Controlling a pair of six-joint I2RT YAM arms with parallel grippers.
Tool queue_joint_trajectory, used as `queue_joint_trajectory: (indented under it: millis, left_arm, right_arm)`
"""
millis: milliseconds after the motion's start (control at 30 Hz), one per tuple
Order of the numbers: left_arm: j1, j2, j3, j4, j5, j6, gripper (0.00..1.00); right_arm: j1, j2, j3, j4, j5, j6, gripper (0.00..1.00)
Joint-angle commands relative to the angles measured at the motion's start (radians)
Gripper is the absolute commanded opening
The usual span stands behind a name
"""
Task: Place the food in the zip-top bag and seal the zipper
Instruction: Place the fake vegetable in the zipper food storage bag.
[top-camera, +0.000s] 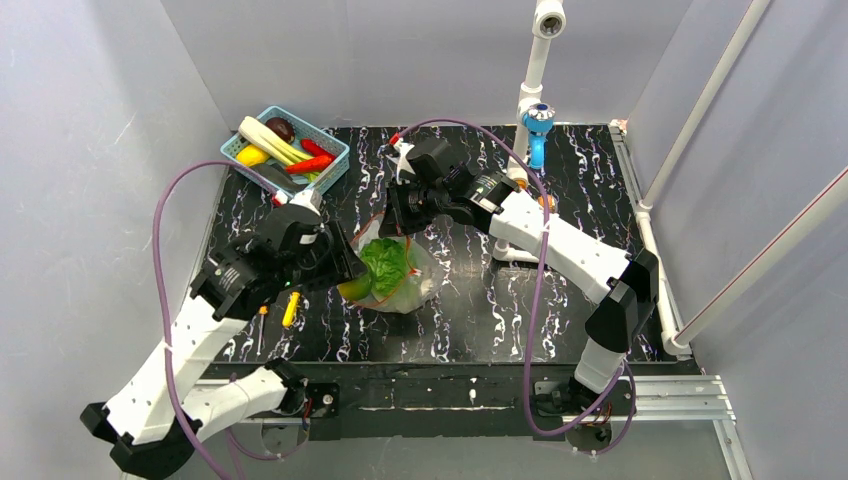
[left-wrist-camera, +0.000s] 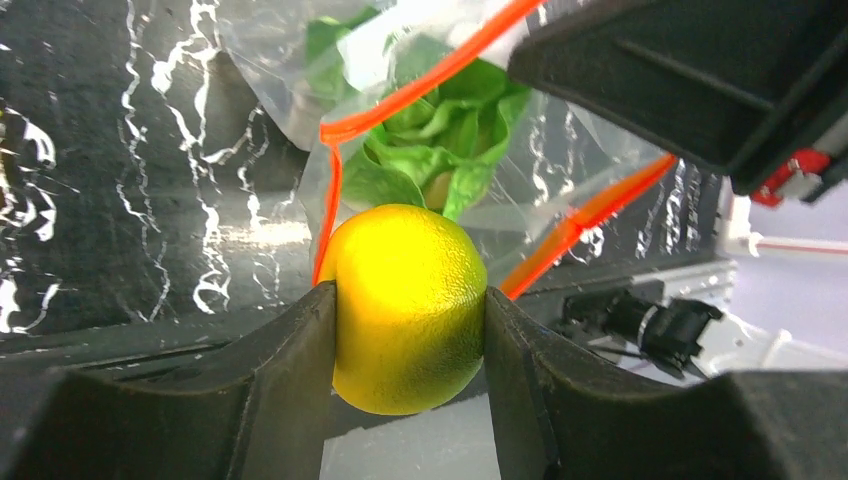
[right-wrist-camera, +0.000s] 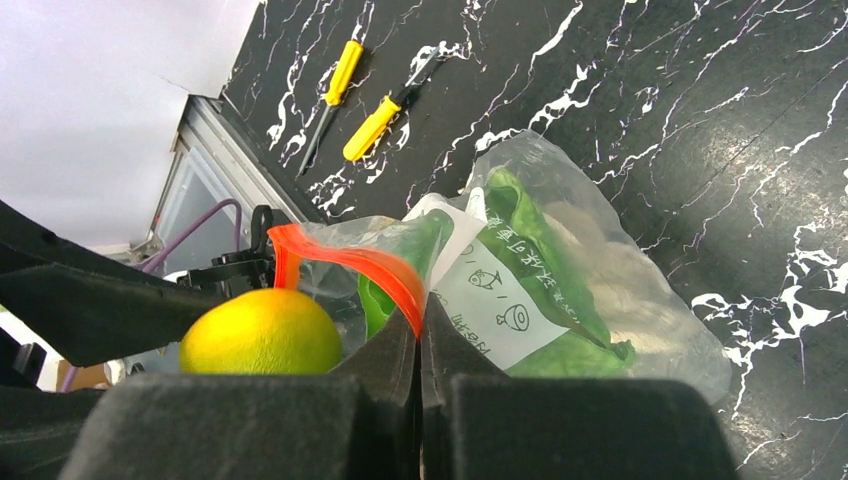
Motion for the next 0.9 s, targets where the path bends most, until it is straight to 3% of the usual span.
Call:
queue_joint_trajectory:
  millis: [0, 200, 400, 567, 767, 867]
  left_arm:
    - [-0.033, 0.08, 0.061, -0.071, -0.185, 0.003, 0.0]
    - [-0.034, 0.072, 0.029, 0.036, -0.227, 0.023, 0.0]
    - [-0.035, 0.164, 0.086, 0.015, -0.309, 0.07, 0.01]
    - [-0.035, 0.263, 0.135, -0.063, -0.394, 0.022, 0.01]
    - [-0.033, 0.231, 0.051, 0.11, -0.383, 0.03, 0.11]
    - [-0.033, 0.216, -0.022, 0.182, -0.373, 0.038, 0.07]
  right_arm:
    - [-0.004, -0.015, 0.047, 0.031, -0.024, -0.011, 0.01]
    - [-0.006, -0.026, 0.033, 0.074, -0.091, 0.005, 0.01]
    - [-0.013, -0.043, 0.002, 0.119, -0.177, 0.037, 0.01]
    - [-0.03, -0.064, -0.039, 0.187, -0.293, 0.086, 0.01]
    - [-0.037, -0.068, -0.08, 0.2, -0.337, 0.097, 0.01]
    - [-0.046, -0.079, -0.109, 0.223, -0.363, 0.117, 0.01]
